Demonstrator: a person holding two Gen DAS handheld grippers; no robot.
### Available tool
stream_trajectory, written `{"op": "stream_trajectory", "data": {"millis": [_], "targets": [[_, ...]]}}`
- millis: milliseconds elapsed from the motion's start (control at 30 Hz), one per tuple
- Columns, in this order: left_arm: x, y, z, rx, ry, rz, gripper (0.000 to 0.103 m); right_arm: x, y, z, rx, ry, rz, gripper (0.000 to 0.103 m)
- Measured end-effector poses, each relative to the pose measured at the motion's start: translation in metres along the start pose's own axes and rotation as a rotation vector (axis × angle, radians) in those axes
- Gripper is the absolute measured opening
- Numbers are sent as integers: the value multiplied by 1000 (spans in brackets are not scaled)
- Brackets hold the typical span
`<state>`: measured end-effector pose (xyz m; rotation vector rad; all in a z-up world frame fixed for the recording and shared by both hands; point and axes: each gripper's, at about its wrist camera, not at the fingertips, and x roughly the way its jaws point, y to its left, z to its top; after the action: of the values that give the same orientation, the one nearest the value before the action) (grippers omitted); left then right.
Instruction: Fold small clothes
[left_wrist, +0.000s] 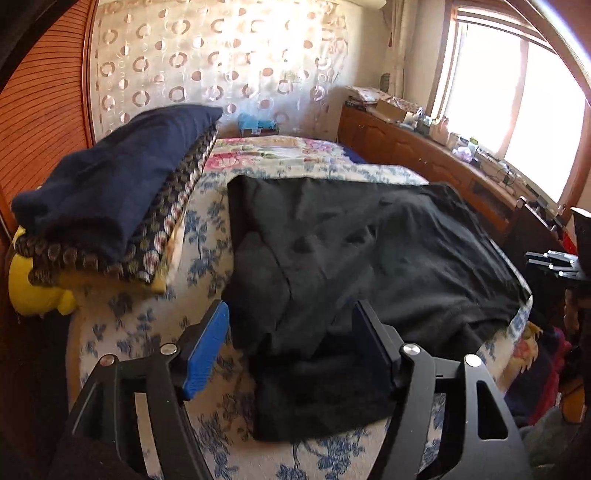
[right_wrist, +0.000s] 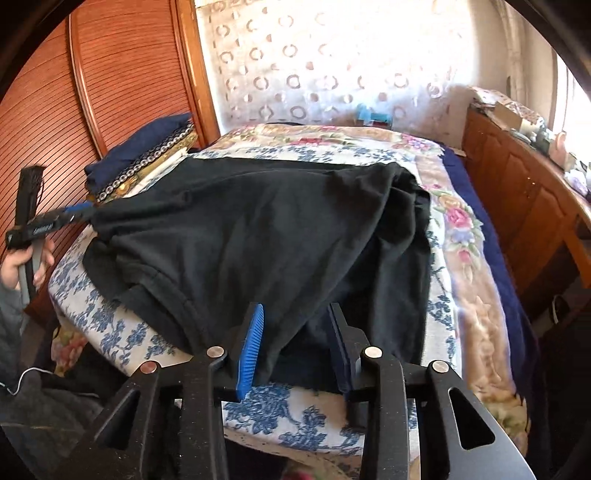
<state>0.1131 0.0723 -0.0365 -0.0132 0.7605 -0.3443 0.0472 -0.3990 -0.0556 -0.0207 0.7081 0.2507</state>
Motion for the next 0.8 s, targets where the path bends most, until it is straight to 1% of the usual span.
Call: {"op": "stream_trajectory", "data": {"millis": [67,100,167,300,433,600,733,800], "targets": [[4,0,-8,-8,23,10,70,-4,2,-10,3,-1,-34,37],[6,2,-12,-15,37,13,70,2,12,-10,5,1,-48,37],[11,4,-20,-27,64,19,70,3,9,-17,20,8,-65,37],[14,6,-30,-40,80,28,70,3,0,-28,33,18,-131,38],[13,5,-36,-45,85,23,70,5,-13,-33,74,28,-139,42],[20,3,-42,-49,102,27,70,12,-21,-42,104,53,-140,42],[22,1,-44,-53,92,40,70,17,-23,-47,96,71,-147,42],[23,0,-44,-46,89,47,70,15,-23,-47,85,65,-151,42]]}}
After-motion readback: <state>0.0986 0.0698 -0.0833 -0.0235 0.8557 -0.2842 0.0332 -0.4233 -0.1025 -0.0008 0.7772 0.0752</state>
